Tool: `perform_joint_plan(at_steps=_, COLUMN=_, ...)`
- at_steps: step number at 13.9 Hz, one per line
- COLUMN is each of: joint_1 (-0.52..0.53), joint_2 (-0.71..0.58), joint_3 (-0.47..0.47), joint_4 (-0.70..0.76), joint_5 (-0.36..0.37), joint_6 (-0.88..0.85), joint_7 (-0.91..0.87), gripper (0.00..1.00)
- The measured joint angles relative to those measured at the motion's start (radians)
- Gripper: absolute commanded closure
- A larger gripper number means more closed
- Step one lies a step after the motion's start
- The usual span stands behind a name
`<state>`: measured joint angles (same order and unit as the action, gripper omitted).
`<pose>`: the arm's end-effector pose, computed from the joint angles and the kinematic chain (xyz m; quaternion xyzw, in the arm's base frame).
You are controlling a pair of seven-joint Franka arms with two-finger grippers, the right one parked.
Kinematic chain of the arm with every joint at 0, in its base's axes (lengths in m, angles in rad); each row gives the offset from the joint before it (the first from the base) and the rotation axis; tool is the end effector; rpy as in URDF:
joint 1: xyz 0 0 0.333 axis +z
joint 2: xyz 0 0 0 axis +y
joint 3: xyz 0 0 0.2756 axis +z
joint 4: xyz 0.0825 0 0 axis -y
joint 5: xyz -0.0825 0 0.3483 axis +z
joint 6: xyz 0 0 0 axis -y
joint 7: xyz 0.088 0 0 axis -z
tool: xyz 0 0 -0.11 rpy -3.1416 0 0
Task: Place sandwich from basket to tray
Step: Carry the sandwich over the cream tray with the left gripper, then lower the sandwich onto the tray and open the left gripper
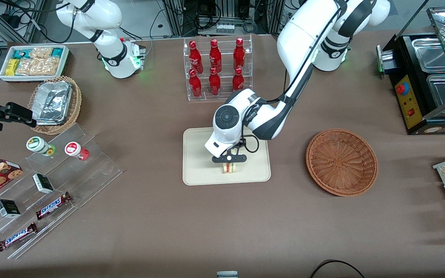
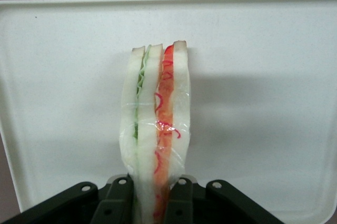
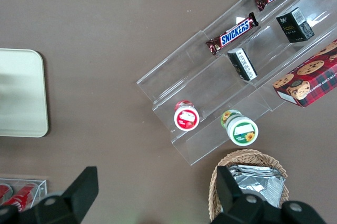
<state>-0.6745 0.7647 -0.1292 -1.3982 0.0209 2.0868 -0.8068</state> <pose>0.4732 -0.4676 0.2355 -0.9986 -0.0123 0.0505 0.0001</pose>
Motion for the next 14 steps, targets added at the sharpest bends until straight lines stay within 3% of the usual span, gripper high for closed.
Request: perform_joint_plan(at_steps=14, joint_1=-0.037, joint_2=0.019, joint_3=0.008, joint_4=0.003, joint_5=0.001, joint_6=0.000, joint_7=-0.048, gripper=1.00)
